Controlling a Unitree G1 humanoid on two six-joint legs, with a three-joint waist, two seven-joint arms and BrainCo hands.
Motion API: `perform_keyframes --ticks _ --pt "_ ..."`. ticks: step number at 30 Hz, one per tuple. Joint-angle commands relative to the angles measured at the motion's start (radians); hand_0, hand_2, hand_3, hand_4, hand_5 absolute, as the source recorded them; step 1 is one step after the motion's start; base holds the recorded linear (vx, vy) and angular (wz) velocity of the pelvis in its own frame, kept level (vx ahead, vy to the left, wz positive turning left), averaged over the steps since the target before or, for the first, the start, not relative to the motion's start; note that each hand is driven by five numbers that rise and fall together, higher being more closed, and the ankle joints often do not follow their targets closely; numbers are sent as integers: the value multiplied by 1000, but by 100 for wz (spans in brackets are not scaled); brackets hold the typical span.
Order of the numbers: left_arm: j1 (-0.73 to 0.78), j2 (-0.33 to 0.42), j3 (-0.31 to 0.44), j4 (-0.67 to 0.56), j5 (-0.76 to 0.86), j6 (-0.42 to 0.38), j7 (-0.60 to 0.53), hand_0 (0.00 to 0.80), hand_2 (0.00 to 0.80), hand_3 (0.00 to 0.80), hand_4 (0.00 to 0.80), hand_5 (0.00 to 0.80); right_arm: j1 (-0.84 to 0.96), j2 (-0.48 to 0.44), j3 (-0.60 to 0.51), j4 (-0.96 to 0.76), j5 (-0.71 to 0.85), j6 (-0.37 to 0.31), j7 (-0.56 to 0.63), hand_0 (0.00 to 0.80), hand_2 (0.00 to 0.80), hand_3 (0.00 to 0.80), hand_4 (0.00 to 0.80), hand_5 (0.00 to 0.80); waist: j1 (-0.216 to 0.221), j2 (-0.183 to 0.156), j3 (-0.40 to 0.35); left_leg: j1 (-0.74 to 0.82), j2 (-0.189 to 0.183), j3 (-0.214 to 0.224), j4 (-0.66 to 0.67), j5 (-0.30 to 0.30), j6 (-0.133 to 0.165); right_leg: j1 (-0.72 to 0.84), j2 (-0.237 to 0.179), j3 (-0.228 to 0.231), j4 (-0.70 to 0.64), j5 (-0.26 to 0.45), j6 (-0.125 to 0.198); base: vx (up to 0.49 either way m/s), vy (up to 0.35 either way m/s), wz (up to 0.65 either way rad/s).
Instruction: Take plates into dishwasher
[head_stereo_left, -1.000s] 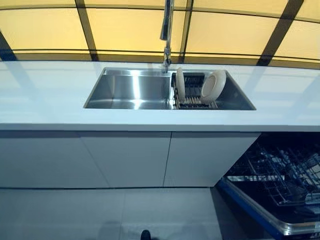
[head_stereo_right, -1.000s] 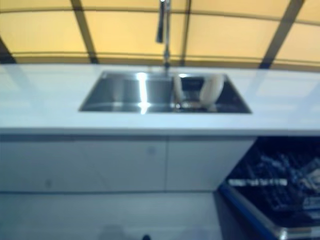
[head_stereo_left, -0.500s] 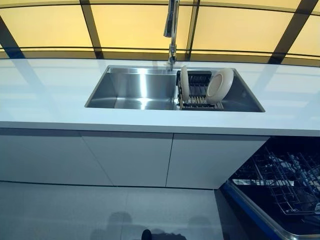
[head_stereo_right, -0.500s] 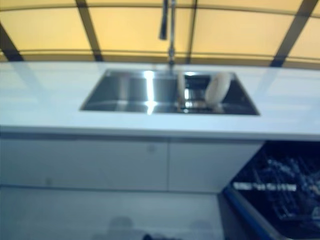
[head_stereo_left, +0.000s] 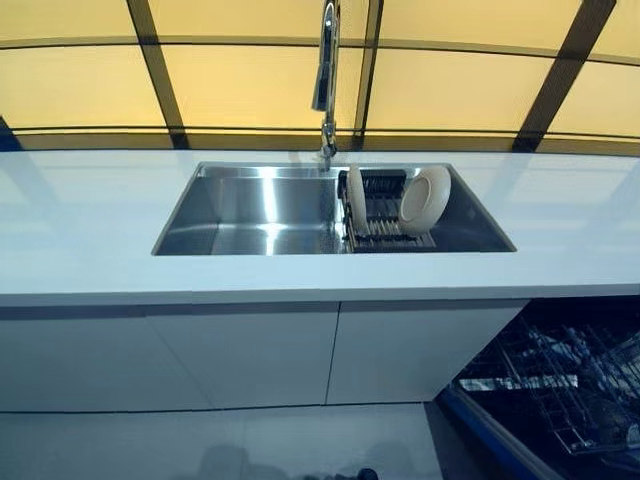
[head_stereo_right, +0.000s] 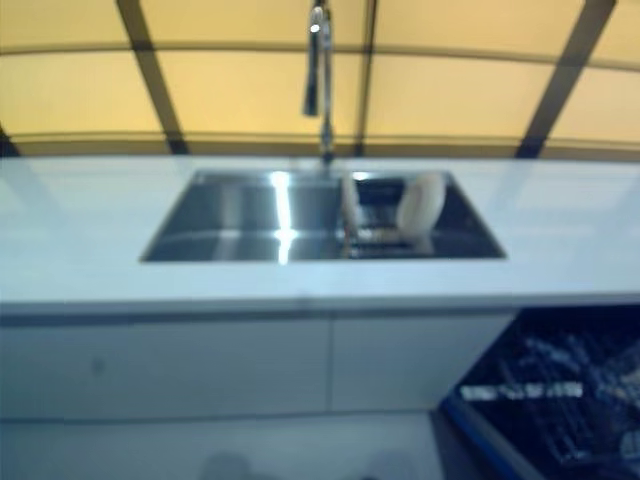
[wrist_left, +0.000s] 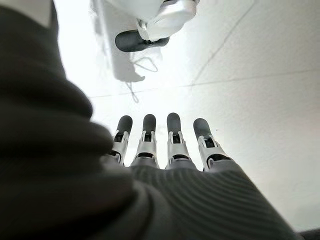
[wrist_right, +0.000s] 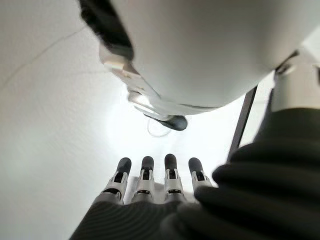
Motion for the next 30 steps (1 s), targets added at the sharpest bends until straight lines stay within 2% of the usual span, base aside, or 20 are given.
perform_keyframes --ticks 1,3,4,5,6,7,8,9,10,11,12,13,14,16,17,21,22,26,28,30 --pt "-32 -4 -7 11 42 18 -20 0 0 0 0 0 -49 -49 61 -19 -103 -75 59 0 0 0 0 0 14 8 -8 -42 5 79 89 -72 24 44 32 -8 -3 -60 30 188 -125 23" --pt "-26 -4 -8 14 60 24 -19 0 0 0 0 0 -56 -64 86 -55 -152 -117 86 0 0 0 0 0 21 -6 -18 -30 9 75 64 -67 19 67 36 -14 -32 -58 29 162 -117 11" --pt "-17 11 -7 7 75 25 -22 0 0 0 0 0 -63 -102 131 -143 -196 -146 132 0 0 0 0 0 27 -22 -25 -22 16 71 42 -63 11 76 39 -18 -41 -63 27 104 -95 7" --pt "-15 15 -6 5 80 25 -24 0 0 0 0 0 -65 -118 140 -181 -193 -138 154 0 0 0 0 0 28 -25 -26 -21 17 71 37 -61 10 77 39 -19 -41 -64 27 122 -120 7" --pt "-5 26 -3 0 95 22 -27 0 0 0 0 0 -69 -161 153 -272 -189 -142 235 0 0 0 0 0 29 -32 -28 -19 22 72 26 -59 7 76 40 -22 -41 -66 28 79 -79 6" --pt "9 43 4 -11 108 22 -29 0 0 0 0 0 -70 -225 159 -424 -150 -119 371 0 0 0 0 0 26 -40 -28 -16 27 77 16 -58 4 72 41 -25 -35 -70 29 81 -76 5" --pt "13 56 8 -15 110 21 -33 0 0 0 0 0 -71 -271 167 -528 -95 -82 442 0 0 0 0 0 23 -43 -27 -17 28 79 11 -57 3 67 41 -25 -30 -73 29 65 -53 2" --pt "18 76 16 -19 107 17 -42 0 0 0 0 0 -70 -346 169 -712 0 -9 552 0 0 0 0 0 17 -49 -27 -16 31 84 4 -56 2 61 42 -23 -24 -76 30 43 -27 -2" --pt "20 85 21 -21 106 17 -46 0 0 0 0 0 -66 -382 166 -779 69 3 605 0 0 0 0 0 13 -51 -27 -16 32 86 0 -55 2 59 42 -22 -20 -79 30 45 -16 -1" --pt "25 99 31 -19 105 11 -53 0 0 0 0 0 -59 -437 141 -926 143 70 675 0 0 0 0 0 5 -53 -28 -14 34 94 -6 -55 0 52 42 -20 -12 -84 31 40 -4 -2" --pt "29 107 40 -14 105 5 -57 0 0 0 0 0 -53 -474 120 -1003 220 89 726 0 0 0 0 0 -1 -55 -29 -12 36 100 -11 -56 0 47 42 -18 -7 -87 33 0 0 0" --pt "29 107 40 -14 105 5 -57 0 0 0 0 0 -53 -474 120 -1004 220 90 726 0 0 0 0 0 -1 -55 -29 -12 36 100 -11 -56 0 47 42 -18 -7 -87 33 0 0 0" --pt "32 117 53 2 105 -6 -58 0 0 0 0 0 -56 -518 67 -1127 420 119 808 0 0 0 0 0 -11 -58 -32 -8 39 112 -23 -56 -1 41 42 -15 -5 -89 37 0 0 0" --pt "35 119 60 12 103 -14 -56 0 0 0 0 0 -60 -529 35 -1176 522 138 847 0 0 0 0 0 -16 -59 -36 -8 41 118 -23 -59 -2 42 42 -12 -9 -90 39 5 0 -5" --pt "39 118 67 24 107 -23 -54 0 0 0 0 0 -62 -528 -16 -1225 654 145 869 0 0 0 0 0 -20 -59 -41 -10 42 124 -23 -63 -4 44 40 -14 -15 -89 45 9 0 -16" --pt "59 103 64 37 107 -42 -43 0 0 0 0 0 -120 -488 -143 -1230 894 143 817 0 0 0 0 0 -23 -51 -57 -7 42 130 -23 -77 -3 54 38 -12 -30 -89 53 6 3 -5" --pt "64 97 66 40 108 -48 -39 0 0 0 0 0 -137 -482 -169 -1226 945 122 788 0 0 0 0 0 -22 -49 -61 -5 42 132 -23 -79 -3 58 37 -14 -32 -91 53 0 0 0" --pt "67 79 62 44 113 -56 -22 0 0 0 0 0 -217 -425 -286 -1166 1152 65 564 0 0 0 0 0 -19 -39 -71 5 44 133 -23 -89 1 68 39 -24 -10 -117 51 13 -14 -4" --pt "57 76 61 37 113 -44 -20 0 0 0 0 0 -256 -402 -330 -1103 1135 26 427 0 0 0 0 0 -19 -34 -65 17 47 135 -23 -94 4 70 42 -30 23 -144 44 21 -53 -2" --pt "42 71 54 26 95 -16 -16 0 0 0 0 0 -300 -420 -354 -1039 1111 2 250 0 0 0 0 0 -17 -36 -62 18 51 135 -6 -98 6 66 46 -30 52 -164 33 27 -88 0"
